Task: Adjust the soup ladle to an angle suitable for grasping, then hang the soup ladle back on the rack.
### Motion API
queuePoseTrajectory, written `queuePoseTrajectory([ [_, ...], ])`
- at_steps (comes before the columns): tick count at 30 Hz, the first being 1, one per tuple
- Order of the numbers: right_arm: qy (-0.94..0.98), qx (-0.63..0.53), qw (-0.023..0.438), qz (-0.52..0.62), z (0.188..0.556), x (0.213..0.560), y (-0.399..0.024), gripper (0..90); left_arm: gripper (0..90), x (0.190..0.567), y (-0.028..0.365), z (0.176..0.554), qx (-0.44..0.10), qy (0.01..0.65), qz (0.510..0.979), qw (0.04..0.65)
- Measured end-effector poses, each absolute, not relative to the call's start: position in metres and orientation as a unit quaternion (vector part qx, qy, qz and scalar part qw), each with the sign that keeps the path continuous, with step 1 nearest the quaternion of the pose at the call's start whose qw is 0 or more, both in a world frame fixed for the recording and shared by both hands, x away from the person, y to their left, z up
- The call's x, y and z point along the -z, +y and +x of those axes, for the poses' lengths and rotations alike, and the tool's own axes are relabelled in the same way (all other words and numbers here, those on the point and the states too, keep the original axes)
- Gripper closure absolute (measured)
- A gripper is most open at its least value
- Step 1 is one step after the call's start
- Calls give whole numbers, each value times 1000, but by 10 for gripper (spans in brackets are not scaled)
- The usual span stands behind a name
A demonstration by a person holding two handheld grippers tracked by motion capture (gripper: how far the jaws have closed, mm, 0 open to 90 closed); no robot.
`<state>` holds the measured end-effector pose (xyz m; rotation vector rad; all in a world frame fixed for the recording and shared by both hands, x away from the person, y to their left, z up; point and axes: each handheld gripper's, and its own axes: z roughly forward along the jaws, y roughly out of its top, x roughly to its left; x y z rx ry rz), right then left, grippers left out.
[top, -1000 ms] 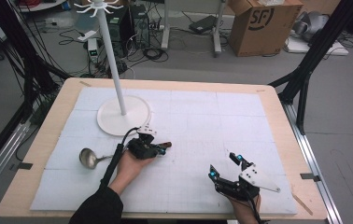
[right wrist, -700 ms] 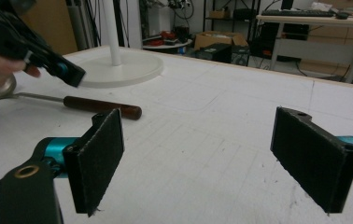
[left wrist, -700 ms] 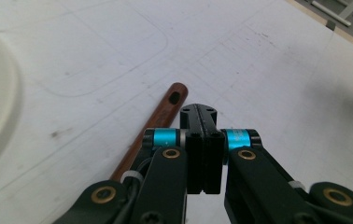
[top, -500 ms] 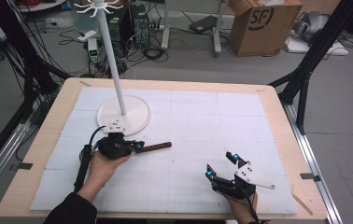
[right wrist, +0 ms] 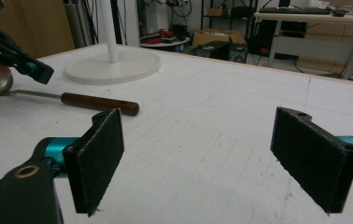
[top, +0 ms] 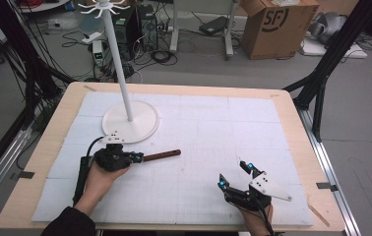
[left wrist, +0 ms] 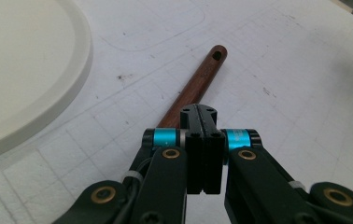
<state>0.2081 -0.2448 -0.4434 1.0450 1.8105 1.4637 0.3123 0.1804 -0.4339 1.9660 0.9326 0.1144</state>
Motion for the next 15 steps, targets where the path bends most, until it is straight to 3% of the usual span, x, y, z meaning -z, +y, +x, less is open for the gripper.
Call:
queuePoseTrajectory([
  [3,678,-549,292,393,207,443,-246,162,897,433,181,311,-45,376,798,468],
  [5,678,-549,291,392,206,443,-247,163,757,432,182,311,-47,373,796,474],
  [8,677,-549,294,393,206,443,-247,163,684,431,183,310,-47,369,794,480],
  [11,677,-549,292,393,206,443,-248,163,512,431,183,310,-63,363,800,474],
  [15,679,-548,292,392,206,443,-246,163,375,433,178,309,-68,342,808,474],
])
